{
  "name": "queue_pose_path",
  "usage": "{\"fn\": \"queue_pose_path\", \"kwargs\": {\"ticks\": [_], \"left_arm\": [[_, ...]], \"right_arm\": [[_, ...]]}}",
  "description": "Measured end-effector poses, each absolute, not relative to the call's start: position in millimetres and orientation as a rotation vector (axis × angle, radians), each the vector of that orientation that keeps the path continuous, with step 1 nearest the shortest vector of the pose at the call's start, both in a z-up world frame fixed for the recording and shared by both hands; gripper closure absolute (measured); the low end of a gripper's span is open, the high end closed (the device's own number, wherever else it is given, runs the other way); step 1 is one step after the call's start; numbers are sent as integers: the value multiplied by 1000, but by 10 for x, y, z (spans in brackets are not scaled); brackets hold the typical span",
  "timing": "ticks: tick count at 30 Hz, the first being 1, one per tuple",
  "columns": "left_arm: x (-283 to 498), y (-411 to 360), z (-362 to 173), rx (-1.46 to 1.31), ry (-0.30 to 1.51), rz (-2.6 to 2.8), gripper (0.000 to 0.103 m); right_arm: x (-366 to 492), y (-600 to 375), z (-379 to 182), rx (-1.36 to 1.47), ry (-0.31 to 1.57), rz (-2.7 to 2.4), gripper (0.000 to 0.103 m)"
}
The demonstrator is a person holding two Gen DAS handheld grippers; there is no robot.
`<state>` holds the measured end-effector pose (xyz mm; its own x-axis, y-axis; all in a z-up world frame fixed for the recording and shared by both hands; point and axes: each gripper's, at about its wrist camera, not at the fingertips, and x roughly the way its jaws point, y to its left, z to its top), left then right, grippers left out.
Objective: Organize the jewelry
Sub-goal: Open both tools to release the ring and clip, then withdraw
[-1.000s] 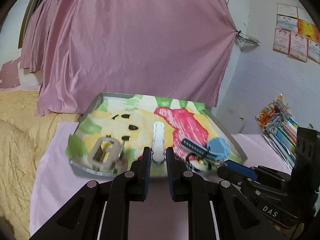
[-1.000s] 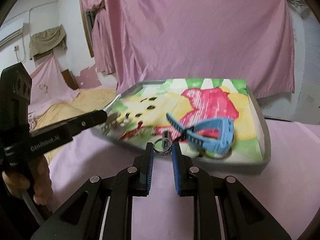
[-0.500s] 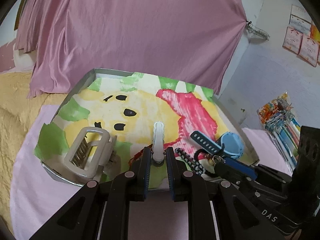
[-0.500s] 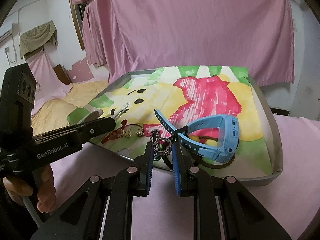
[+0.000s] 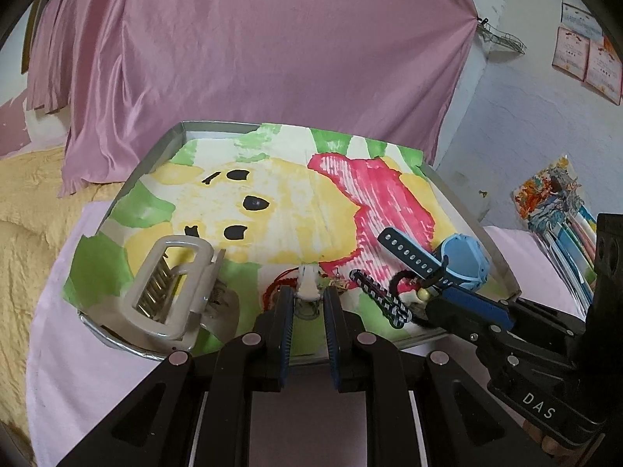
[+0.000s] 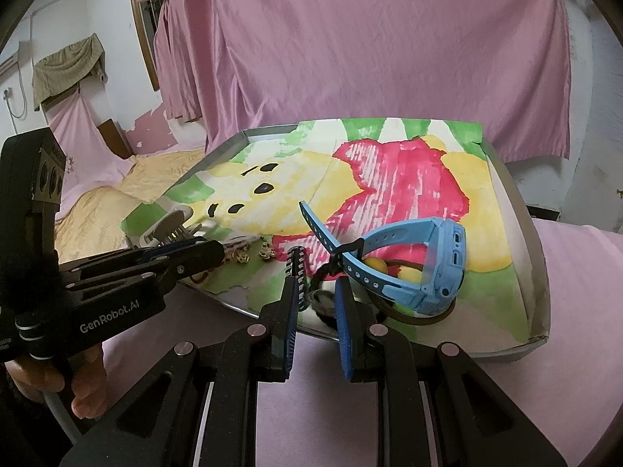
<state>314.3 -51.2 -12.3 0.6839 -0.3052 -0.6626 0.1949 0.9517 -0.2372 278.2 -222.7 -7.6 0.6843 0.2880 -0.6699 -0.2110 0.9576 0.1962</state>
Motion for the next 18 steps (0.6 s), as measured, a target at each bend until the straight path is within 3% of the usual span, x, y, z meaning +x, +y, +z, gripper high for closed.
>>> {"fn": "queue_pose_path", "kwargs": {"ticks": [18], "left_arm": [[3016,-410,62,-184,646,-258,88]], "right_arm": [[2648,-2267,33,105,683,259,86]]}}
